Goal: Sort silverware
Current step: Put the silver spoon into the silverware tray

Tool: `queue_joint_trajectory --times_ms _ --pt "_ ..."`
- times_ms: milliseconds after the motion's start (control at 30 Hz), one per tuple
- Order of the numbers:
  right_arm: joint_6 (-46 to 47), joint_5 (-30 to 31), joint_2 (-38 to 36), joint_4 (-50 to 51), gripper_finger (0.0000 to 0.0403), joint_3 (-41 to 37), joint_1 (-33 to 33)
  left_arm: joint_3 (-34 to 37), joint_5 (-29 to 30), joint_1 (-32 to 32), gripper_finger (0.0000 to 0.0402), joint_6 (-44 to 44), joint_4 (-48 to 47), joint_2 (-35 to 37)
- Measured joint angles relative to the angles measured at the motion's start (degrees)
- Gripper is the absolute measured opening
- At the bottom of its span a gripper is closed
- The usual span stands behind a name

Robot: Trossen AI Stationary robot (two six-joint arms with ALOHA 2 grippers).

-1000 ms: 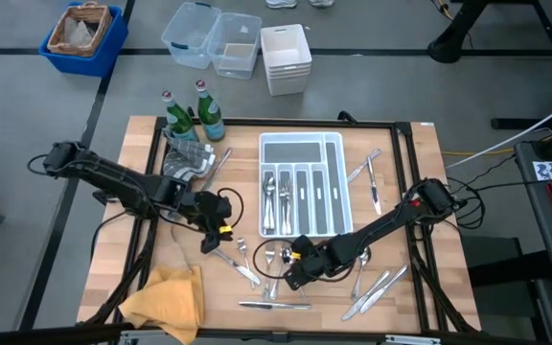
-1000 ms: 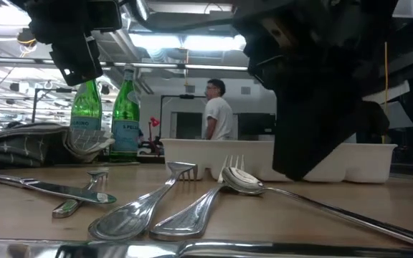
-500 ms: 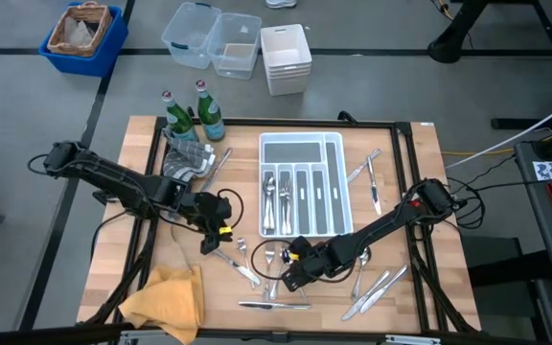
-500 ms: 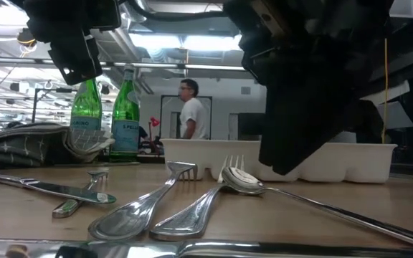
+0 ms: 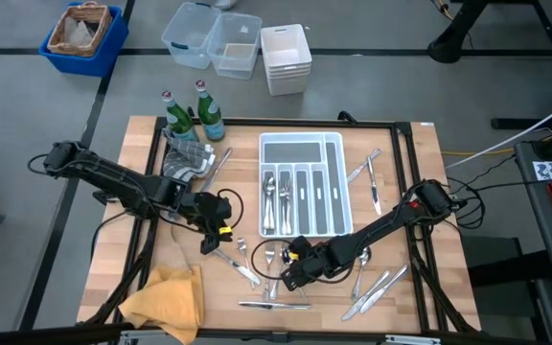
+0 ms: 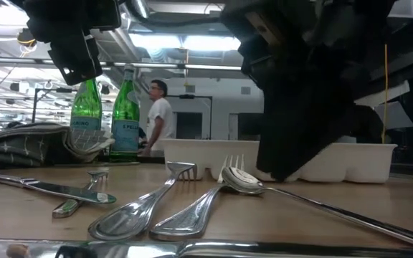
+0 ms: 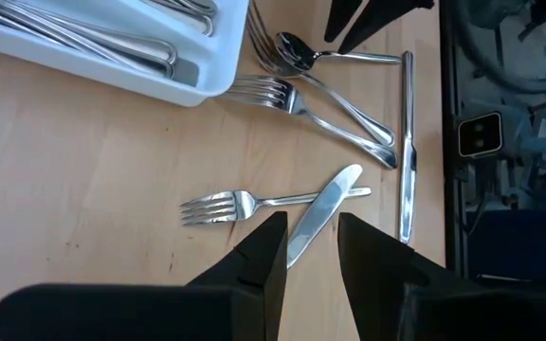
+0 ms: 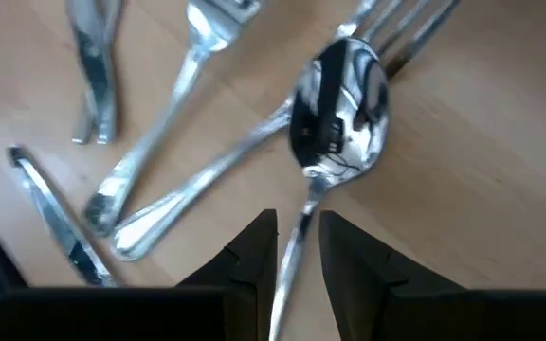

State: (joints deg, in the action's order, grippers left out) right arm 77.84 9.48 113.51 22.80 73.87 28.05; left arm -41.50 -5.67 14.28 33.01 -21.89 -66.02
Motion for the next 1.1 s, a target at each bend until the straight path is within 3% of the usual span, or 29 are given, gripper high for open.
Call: queue_joint_trajectory --times_ms 867,1100 --pt "1.45 -0.50 3.59 -1.91 0.0084 0.13 0.19 -0.07 0.42 0.00 0.0086 -0.27 0.00 -0.02" --pt "4.15 -0.60 3.64 -1.00 0.0026 0.09 -0.30 -0.07 0.42 0.00 0.0086 -0.02 0.00 -0.02"
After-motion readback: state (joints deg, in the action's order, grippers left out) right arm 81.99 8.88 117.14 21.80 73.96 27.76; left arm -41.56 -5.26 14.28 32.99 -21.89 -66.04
